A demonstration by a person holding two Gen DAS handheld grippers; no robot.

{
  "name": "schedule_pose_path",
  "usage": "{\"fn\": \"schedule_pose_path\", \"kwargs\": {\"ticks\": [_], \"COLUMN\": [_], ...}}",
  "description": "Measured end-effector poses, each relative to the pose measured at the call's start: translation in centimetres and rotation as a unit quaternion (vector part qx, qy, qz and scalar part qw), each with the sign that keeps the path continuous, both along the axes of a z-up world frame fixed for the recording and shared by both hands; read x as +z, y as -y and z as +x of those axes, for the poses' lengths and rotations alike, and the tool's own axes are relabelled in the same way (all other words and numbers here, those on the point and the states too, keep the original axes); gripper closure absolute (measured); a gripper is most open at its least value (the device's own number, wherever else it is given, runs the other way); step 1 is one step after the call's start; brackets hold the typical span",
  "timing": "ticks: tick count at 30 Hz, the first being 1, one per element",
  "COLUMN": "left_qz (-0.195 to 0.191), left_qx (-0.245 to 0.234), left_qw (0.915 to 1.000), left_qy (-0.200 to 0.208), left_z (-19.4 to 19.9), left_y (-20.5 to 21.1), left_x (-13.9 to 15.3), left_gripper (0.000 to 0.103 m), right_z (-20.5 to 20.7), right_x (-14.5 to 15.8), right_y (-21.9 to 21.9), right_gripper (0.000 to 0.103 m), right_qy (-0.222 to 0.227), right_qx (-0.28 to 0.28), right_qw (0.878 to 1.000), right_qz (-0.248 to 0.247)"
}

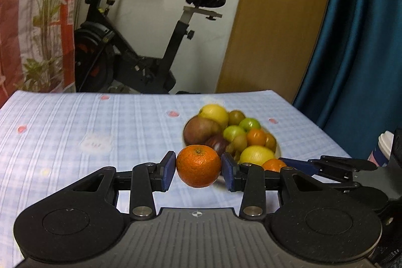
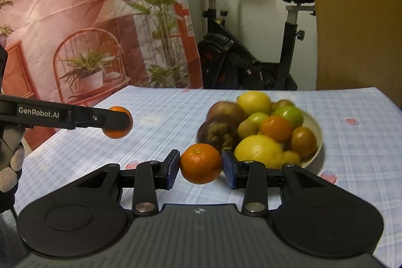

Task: Organize fruits
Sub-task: 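Carry the mandarin onto the plate and open the left tool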

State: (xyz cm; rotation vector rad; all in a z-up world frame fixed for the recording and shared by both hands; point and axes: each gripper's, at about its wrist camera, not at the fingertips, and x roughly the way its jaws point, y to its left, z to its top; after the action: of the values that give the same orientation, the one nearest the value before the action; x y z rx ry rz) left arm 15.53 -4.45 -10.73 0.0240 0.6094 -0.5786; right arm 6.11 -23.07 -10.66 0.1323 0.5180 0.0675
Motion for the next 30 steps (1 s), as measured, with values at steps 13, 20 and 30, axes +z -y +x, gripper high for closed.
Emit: {"fn": "schedule_pose_path", "kwargs": {"ticks": [13,20,30], "left_qz": [0.001,-0.007,-0.002], "left_qx": [-0.017,-0.019,-0.051], "left_qw": [0.9998,0.9997,0.9985], "left_qy": [-0.009,-0.016,-0.022], "left_z": [4.0,6.2,9.0], "left_y": [2.8,3.6,7.0], "left_x": [-0.7,-0.9,-2.1], "left_gripper": [0.061,0.061,0.061], "right_z": [0.9,1.4,5.8], "right_x": [-0.4,-0.7,0.3], "right_y": [4.1,5.6,5.8], "right_gripper": [0.063,0.063,0.063], "right_qy": [0.002,0.004,0.03], "right_qx": [-0.035,-0.05,-0.045], "right_qw": [0.999,0.999,0.998], "right_qz": [0.009,0.011,-0.034]}}
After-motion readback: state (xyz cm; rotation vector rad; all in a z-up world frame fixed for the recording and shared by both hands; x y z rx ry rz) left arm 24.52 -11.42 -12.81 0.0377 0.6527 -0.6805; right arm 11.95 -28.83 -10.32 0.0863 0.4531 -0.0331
